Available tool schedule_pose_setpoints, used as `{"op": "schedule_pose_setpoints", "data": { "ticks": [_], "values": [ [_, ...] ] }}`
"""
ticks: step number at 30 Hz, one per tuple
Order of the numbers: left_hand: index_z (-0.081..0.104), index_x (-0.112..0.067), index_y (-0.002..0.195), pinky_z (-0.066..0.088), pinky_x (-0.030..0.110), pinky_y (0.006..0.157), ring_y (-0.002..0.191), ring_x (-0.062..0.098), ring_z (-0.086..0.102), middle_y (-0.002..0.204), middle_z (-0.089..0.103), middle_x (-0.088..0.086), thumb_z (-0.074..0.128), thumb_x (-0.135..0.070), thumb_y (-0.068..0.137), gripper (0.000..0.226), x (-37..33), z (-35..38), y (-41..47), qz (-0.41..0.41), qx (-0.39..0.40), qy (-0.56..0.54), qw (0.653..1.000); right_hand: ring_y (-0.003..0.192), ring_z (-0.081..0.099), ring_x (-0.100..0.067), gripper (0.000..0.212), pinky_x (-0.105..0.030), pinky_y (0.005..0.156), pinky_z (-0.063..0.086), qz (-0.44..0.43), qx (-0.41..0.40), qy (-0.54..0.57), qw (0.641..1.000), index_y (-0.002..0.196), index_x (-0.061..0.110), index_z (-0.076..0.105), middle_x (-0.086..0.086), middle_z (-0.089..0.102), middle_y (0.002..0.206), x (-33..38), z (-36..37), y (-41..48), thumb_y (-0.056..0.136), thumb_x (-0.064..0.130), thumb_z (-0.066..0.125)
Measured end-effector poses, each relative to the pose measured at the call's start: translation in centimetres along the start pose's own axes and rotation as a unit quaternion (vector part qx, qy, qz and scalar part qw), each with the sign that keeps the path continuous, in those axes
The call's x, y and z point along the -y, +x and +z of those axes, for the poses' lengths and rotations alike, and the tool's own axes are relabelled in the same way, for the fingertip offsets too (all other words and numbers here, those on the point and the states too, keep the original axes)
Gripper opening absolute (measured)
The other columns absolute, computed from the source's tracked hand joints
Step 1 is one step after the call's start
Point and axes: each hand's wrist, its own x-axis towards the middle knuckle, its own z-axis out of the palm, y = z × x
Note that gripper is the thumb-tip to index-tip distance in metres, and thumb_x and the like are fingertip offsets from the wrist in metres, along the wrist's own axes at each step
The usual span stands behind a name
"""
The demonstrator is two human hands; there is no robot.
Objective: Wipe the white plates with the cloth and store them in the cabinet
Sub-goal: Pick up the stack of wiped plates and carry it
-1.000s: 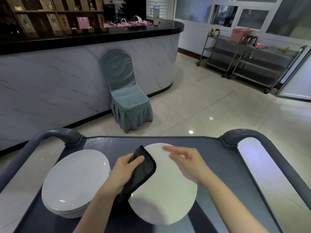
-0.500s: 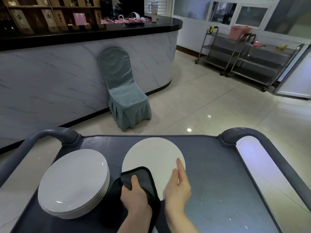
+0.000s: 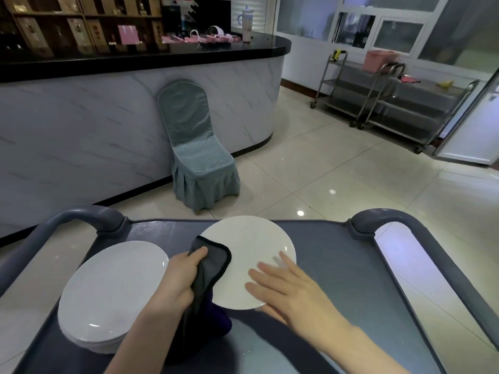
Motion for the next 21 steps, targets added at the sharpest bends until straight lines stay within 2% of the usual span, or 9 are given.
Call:
{"op": "schedule_pose_setpoints", "data": {
  "ticks": [3,8,11,13,14,16,18,19,21],
  "values": [
    [0.065,0.002,0.114,0.052,0.042,0.092,0.102,0.036,0.067,0.105,0.072,0.021,0.054,-0.017,0.099,0.026,-0.6,0.2,-0.5,-0.025,0.044,-0.030,0.998,0.121,0.062,-0.021,0.027,-0.040,0.097,0.052,-0.006,-0.011,-0.007,1.000,0.121,0.021,0.068,0.004,0.065,0.130,0.2,-0.5,0.2,0.103,0.028,0.049],
    [0.066,-0.001,0.118,0.049,0.046,0.101,0.112,0.038,0.064,0.113,0.070,0.022,0.062,-0.028,0.091,0.038,-0.8,1.2,-1.1,-0.063,0.086,-0.117,0.987,0.123,0.061,-0.011,0.034,-0.030,0.086,0.058,0.066,-0.042,0.056,0.995,0.120,0.020,0.067,0.010,0.066,0.130,1.3,-2.2,1.6,0.107,0.032,0.038],
    [0.070,-0.002,0.105,0.050,0.041,0.092,0.097,0.034,0.066,0.105,0.071,0.016,0.065,-0.040,0.085,0.043,-0.7,2.2,-1.6,-0.054,0.124,-0.132,0.982,0.109,0.067,-0.008,0.030,-0.028,0.073,0.059,0.105,-0.042,0.070,0.991,0.123,0.022,0.063,0.009,0.073,0.113,2.0,-2.5,2.2,0.104,0.032,0.041],
    [0.068,-0.010,0.100,0.046,0.037,0.090,0.091,0.028,0.061,0.099,0.064,0.011,0.073,-0.053,0.073,0.052,-0.3,3.1,-2.1,-0.037,0.147,-0.126,0.980,0.090,0.069,-0.008,0.029,-0.024,0.069,0.055,0.158,-0.057,0.111,0.980,0.123,0.026,0.061,0.010,0.074,0.101,2.3,-2.6,2.8,0.103,0.036,0.043],
    [0.067,-0.015,0.108,0.043,0.035,0.096,0.096,0.025,0.060,0.103,0.063,0.008,0.076,-0.061,0.066,0.063,-0.2,3.6,-2.3,-0.024,0.149,-0.116,0.982,0.080,0.066,-0.006,0.031,-0.021,0.068,0.052,0.192,-0.066,0.142,0.969,0.123,0.028,0.062,0.013,0.073,0.096,2.6,-2.7,3.0,0.103,0.040,0.041],
    [0.055,-0.038,0.134,0.036,0.040,0.111,0.122,0.019,0.056,0.134,0.058,-0.002,0.073,-0.070,0.065,0.078,0.5,4.5,-2.5,0.048,0.152,-0.089,0.983,0.070,0.058,-0.005,0.034,-0.022,0.068,0.048,0.266,-0.080,0.233,0.932,0.118,0.029,0.065,0.012,0.070,0.090,3.4,-2.8,3.5,0.101,0.045,0.041],
    [0.034,-0.064,0.135,0.022,0.042,0.120,0.144,0.009,0.031,0.156,0.031,-0.017,0.058,-0.067,0.078,0.062,1.0,5.9,-2.7,0.183,0.129,-0.006,0.975,0.071,0.056,-0.009,0.039,-0.032,0.071,0.048,0.334,-0.106,0.342,0.872,0.104,0.016,0.068,0.000,0.068,0.086,3.8,-2.7,4.0,0.097,0.046,0.043],
    [0.026,-0.065,0.137,0.013,0.040,0.123,0.148,0.005,0.015,0.160,0.017,-0.022,0.050,-0.062,0.083,0.059,1.3,6.4,-2.8,0.255,0.120,0.056,0.958,0.072,0.053,-0.010,0.043,-0.036,0.071,0.047,0.359,-0.128,0.387,0.839,0.096,0.008,0.065,-0.009,0.065,0.084,3.9,-2.7,4.2,0.096,0.046,0.045],
    [0.012,-0.051,0.147,0.002,0.035,0.124,0.147,-0.004,-0.007,0.160,-0.001,-0.027,0.038,-0.050,0.090,0.063,2.2,6.8,-3.1,0.349,0.105,0.160,0.917,0.074,0.047,-0.011,0.046,-0.035,0.070,0.043,0.395,-0.173,0.447,0.784,0.087,-0.003,0.059,-0.023,0.058,0.083,3.8,-2.7,4.7,0.095,0.042,0.050]
  ]
}}
